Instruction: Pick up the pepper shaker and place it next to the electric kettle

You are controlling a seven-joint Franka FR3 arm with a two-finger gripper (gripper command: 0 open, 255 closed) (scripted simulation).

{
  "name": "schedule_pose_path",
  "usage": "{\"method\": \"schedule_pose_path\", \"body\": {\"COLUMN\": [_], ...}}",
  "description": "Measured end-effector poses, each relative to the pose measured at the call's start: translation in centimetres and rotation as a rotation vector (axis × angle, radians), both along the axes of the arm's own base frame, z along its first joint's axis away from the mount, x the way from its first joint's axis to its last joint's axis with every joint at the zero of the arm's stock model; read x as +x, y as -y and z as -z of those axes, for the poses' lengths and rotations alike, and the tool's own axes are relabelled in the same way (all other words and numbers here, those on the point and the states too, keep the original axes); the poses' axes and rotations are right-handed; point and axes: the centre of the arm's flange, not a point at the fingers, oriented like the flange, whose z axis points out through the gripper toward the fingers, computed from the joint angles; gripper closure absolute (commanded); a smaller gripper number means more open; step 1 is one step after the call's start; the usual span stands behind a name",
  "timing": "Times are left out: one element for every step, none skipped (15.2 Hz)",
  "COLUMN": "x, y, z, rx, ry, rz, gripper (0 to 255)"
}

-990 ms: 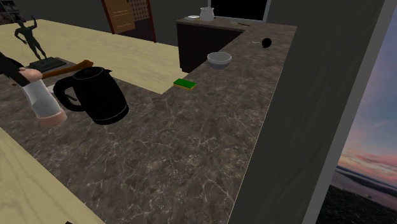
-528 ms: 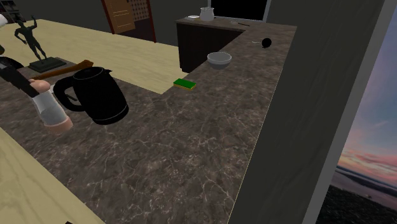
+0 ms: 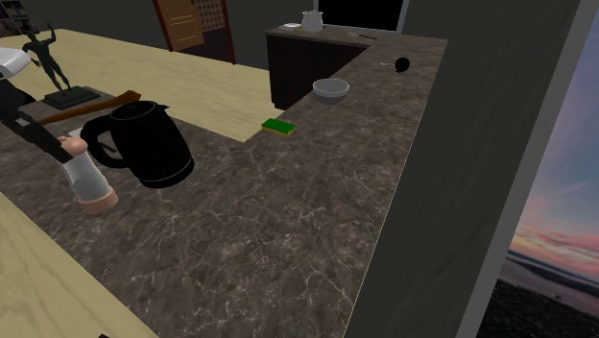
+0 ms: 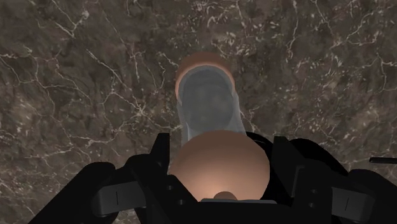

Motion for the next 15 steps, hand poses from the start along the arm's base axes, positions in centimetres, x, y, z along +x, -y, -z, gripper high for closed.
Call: {"method": "schedule_pose_path", "body": {"x": [0.1, 0.1, 0.1, 0.1, 0.0, 0.0, -0.1, -0.1, -0.1, -0.1, -0.1, -0.1, -0.1, -0.1, 0.0], "y": [-0.1, -0.1, -0.1, 0.0, 0.0, 0.1, 0.1, 0.1, 0.1, 0.0, 0.0, 0.0, 0.1, 0.0, 0.0], "z": [0.5, 1.1, 1.6, 2.2, 2.6, 3.2, 3.8, 4.4, 4.9, 5.3, 5.7, 6.4, 6.9, 7.2, 7.3], "rx": [0.0, 0.0, 0.0, 0.0, 0.0, 0.0, 0.0, 0.0, 0.0, 0.0, 0.0, 0.0, 0.0, 0.0, 0.0], "ry": [0.0, 0.0, 0.0, 0.0, 0.0, 0.0, 0.0, 0.0, 0.0, 0.0, 0.0, 0.0, 0.0, 0.0, 0.0], "rz": [0.0, 0.0, 0.0, 0.0, 0.0, 0.0, 0.0, 0.0, 0.0, 0.0, 0.0, 0.0, 0.0, 0.0, 0.0], "gripper": [255, 255, 255, 255, 255, 255, 255, 255, 255, 255, 255, 255, 255, 255, 255]}}
